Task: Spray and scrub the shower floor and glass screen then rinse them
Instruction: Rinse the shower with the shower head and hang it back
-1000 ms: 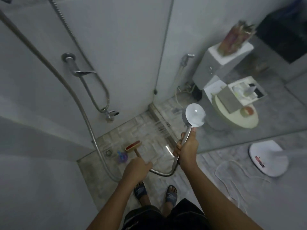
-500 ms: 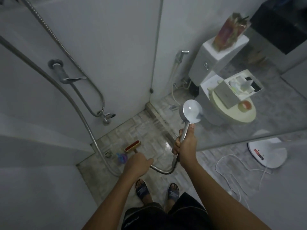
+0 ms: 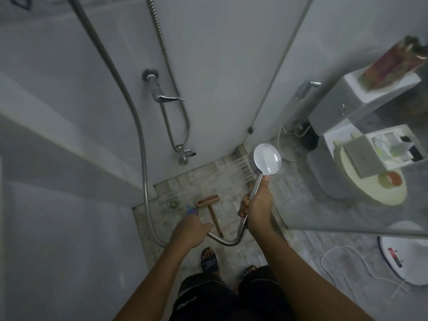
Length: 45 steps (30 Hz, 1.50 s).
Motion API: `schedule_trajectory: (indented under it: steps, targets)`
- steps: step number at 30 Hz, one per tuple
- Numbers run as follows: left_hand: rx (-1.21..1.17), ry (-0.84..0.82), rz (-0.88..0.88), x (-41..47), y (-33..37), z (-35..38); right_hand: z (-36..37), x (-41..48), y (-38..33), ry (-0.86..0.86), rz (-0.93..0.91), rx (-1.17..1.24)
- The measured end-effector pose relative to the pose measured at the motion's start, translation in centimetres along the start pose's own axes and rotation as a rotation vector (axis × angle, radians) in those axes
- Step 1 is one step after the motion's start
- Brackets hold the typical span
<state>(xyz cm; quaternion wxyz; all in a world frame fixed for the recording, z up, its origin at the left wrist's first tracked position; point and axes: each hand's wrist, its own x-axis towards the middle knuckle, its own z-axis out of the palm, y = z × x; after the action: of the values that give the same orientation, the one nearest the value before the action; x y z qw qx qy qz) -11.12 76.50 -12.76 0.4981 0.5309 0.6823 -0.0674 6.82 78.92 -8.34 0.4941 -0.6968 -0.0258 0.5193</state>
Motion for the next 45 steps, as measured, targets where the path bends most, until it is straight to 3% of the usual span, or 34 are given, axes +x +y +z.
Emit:
schedule_trajectory:
  steps: [6,13,20,30,37,45]
  targets:
    - [-0.030,0.033,-0.010,0.1,-2.2,-0.3,1.5,-0.7,0.5,-0.022,-0.058,-0.021]
    - [-0.033,0.075,-0.002,-0.2,-1.9,0.4,0.4,-1.9,0.7,-0.020,-0.248,-0.039]
    - [-0.030,0.114,0.024,-2.5,-1.9,1.1,-1.0,-3.0,0.5,-0.119,-0.145,0.011]
    - [-0.164,0.138,0.001,-7.6,-0.3,5.9,-5.6,-6.4,-0.5,-0.467,-0.204,-0.136]
    - [-0.114,0.225,0.011,-11.9,0.2,10.7,-11.9,-7.5,0.0,-0.322,-0.199,-0.077]
    - [-0.103,0.197,-0.030,-13.3,-0.4,12.6,-13.4,-8.2,0.8,-0.358,-0.207,-0.084]
